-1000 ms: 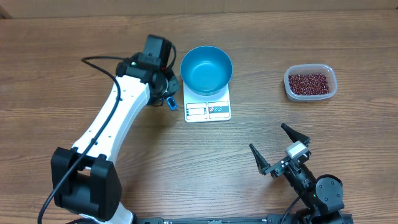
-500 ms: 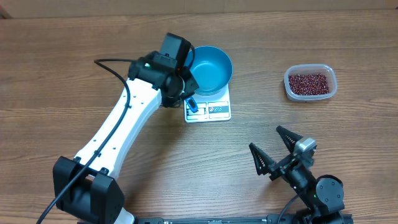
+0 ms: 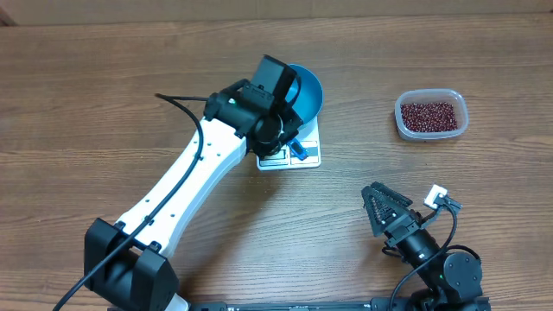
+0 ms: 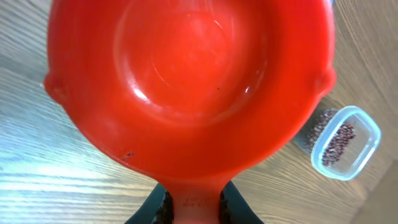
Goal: Scoop item into bowl and weigh 150g on scale
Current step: 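Lift the red scoop with the left gripper toward the scale, then grasp the scoop handle with the right gripper from the left gripper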
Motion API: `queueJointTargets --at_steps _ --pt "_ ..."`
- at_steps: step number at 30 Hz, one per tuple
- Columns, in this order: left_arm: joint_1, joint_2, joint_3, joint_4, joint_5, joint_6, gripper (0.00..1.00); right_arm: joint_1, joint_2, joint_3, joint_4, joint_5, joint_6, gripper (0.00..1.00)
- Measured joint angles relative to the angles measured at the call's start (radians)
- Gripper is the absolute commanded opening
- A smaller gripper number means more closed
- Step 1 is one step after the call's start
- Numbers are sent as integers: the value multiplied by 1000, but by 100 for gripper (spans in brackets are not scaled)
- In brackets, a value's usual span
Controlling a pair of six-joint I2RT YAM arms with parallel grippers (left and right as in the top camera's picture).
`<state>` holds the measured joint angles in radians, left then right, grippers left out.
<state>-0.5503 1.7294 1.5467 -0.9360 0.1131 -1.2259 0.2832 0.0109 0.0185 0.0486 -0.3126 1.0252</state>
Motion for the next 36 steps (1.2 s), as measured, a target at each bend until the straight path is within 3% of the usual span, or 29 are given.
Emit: queueJointTargets --at_steps 11,17,23,31,36 --pt "0 0 0 46 72 -65 4 0 79 2 49 -37 -89 100" --pt "0 0 1 76 135 -84 4 0 326 65 117 -91 -167 100" --pt "0 0 1 77 165 -103 4 0 638 237 154 -160 -277 100" --pt "0 0 1 85 224 -110 4 0 1029 380 385 -285 -383 82" --pt "0 0 1 88 249 -110 4 1 1175 399 520 -329 -364 64"
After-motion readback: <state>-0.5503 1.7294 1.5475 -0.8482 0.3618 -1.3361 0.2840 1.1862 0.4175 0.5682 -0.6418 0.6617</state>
